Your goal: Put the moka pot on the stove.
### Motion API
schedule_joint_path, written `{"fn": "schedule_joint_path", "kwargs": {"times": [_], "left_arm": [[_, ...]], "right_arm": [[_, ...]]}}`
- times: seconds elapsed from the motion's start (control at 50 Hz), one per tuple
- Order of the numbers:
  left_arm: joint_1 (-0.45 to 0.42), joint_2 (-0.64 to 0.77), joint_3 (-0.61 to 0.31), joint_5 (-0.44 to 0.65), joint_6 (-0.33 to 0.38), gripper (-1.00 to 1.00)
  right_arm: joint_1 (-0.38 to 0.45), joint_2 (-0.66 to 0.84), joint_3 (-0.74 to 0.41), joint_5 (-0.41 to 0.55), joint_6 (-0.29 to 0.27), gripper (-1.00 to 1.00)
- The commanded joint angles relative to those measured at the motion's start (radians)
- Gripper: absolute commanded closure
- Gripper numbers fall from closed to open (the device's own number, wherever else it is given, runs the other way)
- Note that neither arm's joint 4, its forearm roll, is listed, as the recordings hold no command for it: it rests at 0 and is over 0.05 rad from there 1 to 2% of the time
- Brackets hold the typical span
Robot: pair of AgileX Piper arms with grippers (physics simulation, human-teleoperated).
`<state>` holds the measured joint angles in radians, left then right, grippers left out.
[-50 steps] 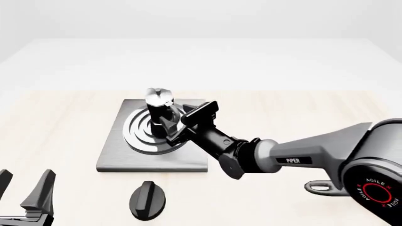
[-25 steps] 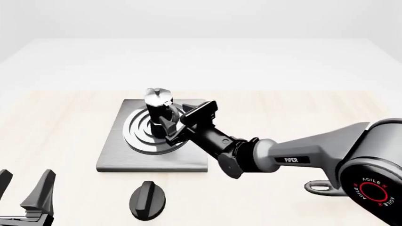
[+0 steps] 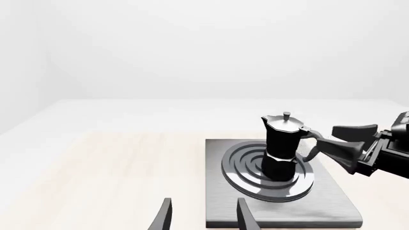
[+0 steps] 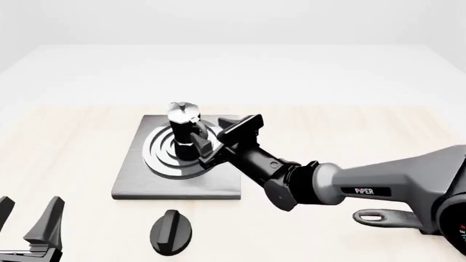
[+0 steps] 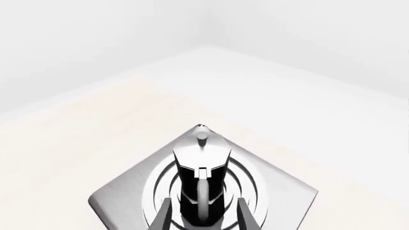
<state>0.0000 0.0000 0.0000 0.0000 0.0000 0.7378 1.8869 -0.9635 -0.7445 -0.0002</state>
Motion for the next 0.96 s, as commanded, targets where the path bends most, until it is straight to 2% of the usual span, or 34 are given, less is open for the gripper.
{"fn": "schedule_joint_path", "kwargs": {"times": [0.02, 0.48, 0.84, 0.96], "left_arm": [[0.000, 0.000, 0.000, 0.000, 0.000, -1.00], [0.000, 0.000, 0.000, 0.000, 0.000, -1.00], [0.000, 0.000, 0.000, 0.000, 0.000, -1.00], [0.000, 0.000, 0.000, 0.000, 0.000, -1.00]], "right_arm": [[-0.002, -0.069, 0.051, 0.001, 0.002, -1.00], [0.013, -0.228, 0.149, 0.018, -0.008, -1.00], [-0.049, -0.427, 0.256, 0.067, -0.030, -1.00], [-0.063, -0.481, 0.280, 0.083, -0.020, -1.00]]}}
